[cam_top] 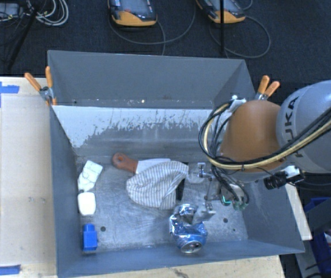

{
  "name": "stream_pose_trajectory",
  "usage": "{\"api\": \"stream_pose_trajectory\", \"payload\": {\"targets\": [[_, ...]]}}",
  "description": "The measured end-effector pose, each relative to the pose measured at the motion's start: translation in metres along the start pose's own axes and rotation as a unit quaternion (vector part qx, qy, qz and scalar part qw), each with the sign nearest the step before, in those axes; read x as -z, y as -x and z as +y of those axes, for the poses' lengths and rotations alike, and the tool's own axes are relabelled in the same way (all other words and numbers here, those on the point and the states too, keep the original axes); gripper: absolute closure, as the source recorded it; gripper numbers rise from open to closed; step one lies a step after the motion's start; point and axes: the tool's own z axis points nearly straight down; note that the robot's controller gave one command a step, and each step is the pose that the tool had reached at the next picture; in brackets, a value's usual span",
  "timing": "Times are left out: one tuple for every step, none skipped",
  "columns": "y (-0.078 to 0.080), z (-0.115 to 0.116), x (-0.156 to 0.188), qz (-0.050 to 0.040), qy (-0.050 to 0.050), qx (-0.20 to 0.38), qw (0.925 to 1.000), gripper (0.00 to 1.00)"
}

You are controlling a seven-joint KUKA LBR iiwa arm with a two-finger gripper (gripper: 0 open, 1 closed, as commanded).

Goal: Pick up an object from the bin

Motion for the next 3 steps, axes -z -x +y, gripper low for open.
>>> {"api": "stream_pose_trajectory", "payload": {"targets": [[0.002,0.0,0.004,-0.0039,0.0,0.0,1.0,0.0],[-0.01,0.008,-0.049,-0.0095,0.0,0.135,0.9908,1.0],[-0.01,0.008,-0.049,-0.0098,0.0,0.135,0.9908,1.0]]}}
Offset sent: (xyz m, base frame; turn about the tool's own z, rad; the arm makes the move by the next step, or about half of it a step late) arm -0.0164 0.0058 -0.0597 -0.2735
